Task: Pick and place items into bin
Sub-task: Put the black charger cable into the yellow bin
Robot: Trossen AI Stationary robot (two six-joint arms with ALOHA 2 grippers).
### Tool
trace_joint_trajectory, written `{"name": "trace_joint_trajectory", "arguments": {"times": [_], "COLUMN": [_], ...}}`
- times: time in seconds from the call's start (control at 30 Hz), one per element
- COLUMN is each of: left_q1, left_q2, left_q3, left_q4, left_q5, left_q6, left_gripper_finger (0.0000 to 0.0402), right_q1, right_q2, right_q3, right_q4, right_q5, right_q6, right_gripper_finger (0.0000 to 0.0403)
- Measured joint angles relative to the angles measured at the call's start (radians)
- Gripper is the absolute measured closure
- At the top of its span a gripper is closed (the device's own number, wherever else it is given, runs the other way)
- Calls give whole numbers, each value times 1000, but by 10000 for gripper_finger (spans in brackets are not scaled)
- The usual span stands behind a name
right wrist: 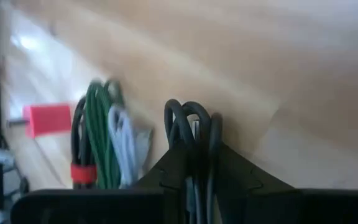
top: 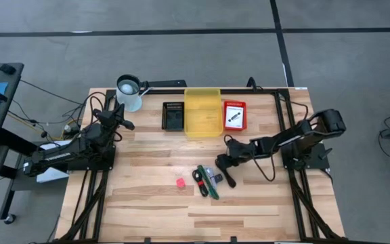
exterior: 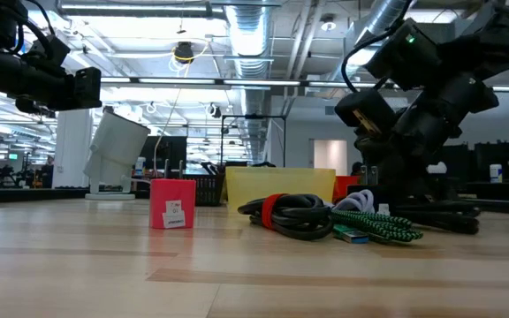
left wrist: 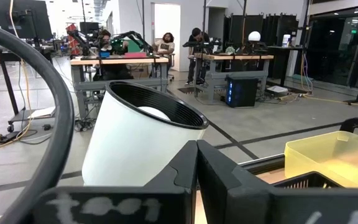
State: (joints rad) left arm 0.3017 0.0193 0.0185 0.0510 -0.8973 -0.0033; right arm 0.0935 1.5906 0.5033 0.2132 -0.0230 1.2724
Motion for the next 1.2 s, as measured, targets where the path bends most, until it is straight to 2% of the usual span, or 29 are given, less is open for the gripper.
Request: {"name": "trace_joint_trajectory", "arguments": {"times": [0.3,0.47,0.73,0.97,1.2], "left_q1": [0,0,0,0,0], "left_q2": [0,0,0,0,0], "left_q3": [0,0,0,0,0], "left_q4": [0,0,0,0,0], "left_q5": [0,0,0,-1,-2], "left_q6": [0,0,0,0,0], "left_gripper_finger": [401,401,401,401,401], "right_q1": [-108,-197,-336,-425,-521], "right_q2": [-187,-327,-499,-432,-222], "right_q3": [-5,-3,62,131,189], "right_q4": [-86,-59,42,247,319], "right_q5": [35,31,28,24,24], "right_q6": [-138,-250,-589,-867,-883], "right_gripper_finger": [360,360,360,360,359]}}
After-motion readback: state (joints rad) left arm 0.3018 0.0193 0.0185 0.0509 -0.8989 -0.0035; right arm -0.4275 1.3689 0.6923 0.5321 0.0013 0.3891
